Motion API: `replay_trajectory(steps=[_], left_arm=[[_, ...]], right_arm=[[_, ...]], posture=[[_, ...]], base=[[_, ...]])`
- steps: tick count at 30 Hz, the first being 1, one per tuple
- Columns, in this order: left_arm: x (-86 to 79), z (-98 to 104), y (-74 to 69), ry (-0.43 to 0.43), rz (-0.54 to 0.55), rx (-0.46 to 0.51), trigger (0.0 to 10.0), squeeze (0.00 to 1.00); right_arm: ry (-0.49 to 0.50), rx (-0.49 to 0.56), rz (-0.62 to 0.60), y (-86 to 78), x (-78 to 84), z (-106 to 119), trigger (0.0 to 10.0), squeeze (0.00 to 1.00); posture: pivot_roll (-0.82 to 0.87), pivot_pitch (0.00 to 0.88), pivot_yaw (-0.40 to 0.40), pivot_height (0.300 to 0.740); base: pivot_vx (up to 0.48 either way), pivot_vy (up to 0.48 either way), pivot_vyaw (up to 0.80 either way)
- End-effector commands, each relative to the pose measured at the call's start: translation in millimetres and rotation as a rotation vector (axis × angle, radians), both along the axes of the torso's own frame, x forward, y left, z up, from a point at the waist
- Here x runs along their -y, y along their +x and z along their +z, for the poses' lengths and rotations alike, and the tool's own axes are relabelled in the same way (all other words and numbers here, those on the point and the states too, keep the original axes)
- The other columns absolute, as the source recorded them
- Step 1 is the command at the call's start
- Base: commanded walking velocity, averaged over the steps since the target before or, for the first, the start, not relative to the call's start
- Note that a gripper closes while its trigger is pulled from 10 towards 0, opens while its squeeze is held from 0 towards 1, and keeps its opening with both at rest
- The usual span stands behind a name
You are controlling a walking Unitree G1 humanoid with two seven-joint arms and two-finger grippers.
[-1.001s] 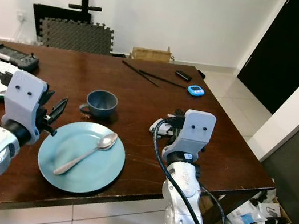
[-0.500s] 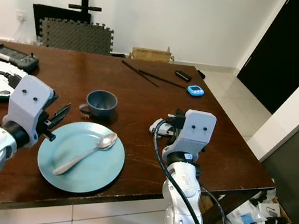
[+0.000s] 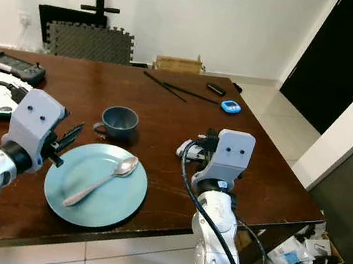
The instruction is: Setting the table
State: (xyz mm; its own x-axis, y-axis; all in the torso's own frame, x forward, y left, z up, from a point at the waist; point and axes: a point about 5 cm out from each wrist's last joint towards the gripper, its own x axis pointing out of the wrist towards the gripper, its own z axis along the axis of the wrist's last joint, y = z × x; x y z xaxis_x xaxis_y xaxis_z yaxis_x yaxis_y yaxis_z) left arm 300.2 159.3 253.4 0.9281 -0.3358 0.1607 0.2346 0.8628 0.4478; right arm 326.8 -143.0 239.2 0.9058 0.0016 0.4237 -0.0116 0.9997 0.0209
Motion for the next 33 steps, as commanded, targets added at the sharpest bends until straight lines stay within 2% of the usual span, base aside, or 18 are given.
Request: replay_trajectory(steps=[1,3,9,14,15,18,20,23,26,27,28,29,30,33], left_arm=[[0.2,1.9,-2.3,0.057,-0.023,0.015,10.0,0.00],[-4.1,5.1,0.0,0.083,-0.019,0.020,10.0,0.00],[-9.2,13.8,0.7,0.091,-0.028,0.030,10.0,0.00],[-9.2,12.0,-0.1,0.125,-0.065,-0.006,10.0,0.00],[-8.6,8.7,-0.2,0.151,-0.094,-0.047,10.0,0.00],[-9.2,5.2,-1.2,0.182,-0.117,-0.082,10.0,0.00],[-17.1,-3.9,-1.1,0.216,-0.143,-0.166,10.0,0.00],[-20.1,-9.2,4.8,0.174,-0.157,-0.208,10.0,0.00],[-15.3,-20.6,22.8,0.051,-0.173,-0.285,10.0,0.00],[-15.3,-20.6,22.8,0.051,-0.173,-0.285,10.0,0.00],[-5.3,-35.0,35.2,0.005,-0.213,-0.365,10.0,0.00],[-5.3,-35.0,35.2,0.005,-0.213,-0.365,10.0,0.00],[3.4,-44.6,42.3,0.009,-0.263,-0.407,10.0,0.00],[12.0,-46.4,46.8,0.007,-0.335,-0.426,10.0,0.00]], right_arm=[[0.006,-0.020,-0.008,0.5,2.5,-3.1,10.0,0.00],[0.007,-0.022,-0.009,0.8,3.2,-3.3,10.0,0.00],[-0.001,-0.013,-0.001,1.4,1.5,0.0,10.0,0.00],[-0.001,-0.011,-0.021,-0.9,5.7,0.4,10.0,0.00],[-0.002,-0.018,-0.031,-2.8,7.9,-2.3,10.0,0.00],[-0.002,-0.023,-0.037,-3.8,9.2,-4.3,10.0,0.00],[0.000,-0.029,-0.044,-3.9,10.1,-5.9,10.0,0.00],[0.000,-0.032,-0.042,-2.9,9.8,-6.9,10.0,0.00],[0.000,-0.040,-0.029,-0.2,6.2,-8.3,10.0,0.00],[0.000,-0.040,-0.029,-0.2,6.2,-8.3,10.0,0.00],[0.002,-0.040,-0.015,0.8,1.6,-7.8,10.0,0.00],[0.002,-0.040,-0.015,0.8,1.6,-7.8,10.0,0.00],[0.005,-0.038,-0.008,0.7,-1.6,-7.2,10.0,0.00],[0.009,-0.038,-0.009,-0.5,-3.4,-6.8,10.0,0.00]], posture=[[0.10,0.096,-0.019,0.740],[0.10,0.097,-0.027,0.740],[0.07,0.097,-0.026,0.740],[0.04,0.101,-0.016,0.740],[0.04,0.102,-0.010,0.740],[0.04,0.102,-0.007,0.740],[0.04,0.101,-0.009,0.740],[0.05,0.102,-0.014,0.740],[0.06,0.105,-0.021,0.740],[0.06,0.105,-0.021,0.740],[0.07,0.114,-0.015,0.740],[0.07,0.114,-0.015,0.740],[0.06,0.121,-0.008,0.740],[0.06,0.126,-0.001,0.740]], base=[[0.000,0.000,0.00],[0.000,0.000,0.00],[0.000,0.000,0.00],[0.000,0.000,0.00],[0.000,0.000,0.00],[0.000,0.000,0.00],[0.000,0.000,0.00],[0.000,0.000,0.00],[0.000,0.000,0.00],[0.000,0.000,0.00],[0.000,0.000,0.00],[0.000,0.000,0.00],[0.000,0.000,0.00],[0.000,0.000,0.00]])
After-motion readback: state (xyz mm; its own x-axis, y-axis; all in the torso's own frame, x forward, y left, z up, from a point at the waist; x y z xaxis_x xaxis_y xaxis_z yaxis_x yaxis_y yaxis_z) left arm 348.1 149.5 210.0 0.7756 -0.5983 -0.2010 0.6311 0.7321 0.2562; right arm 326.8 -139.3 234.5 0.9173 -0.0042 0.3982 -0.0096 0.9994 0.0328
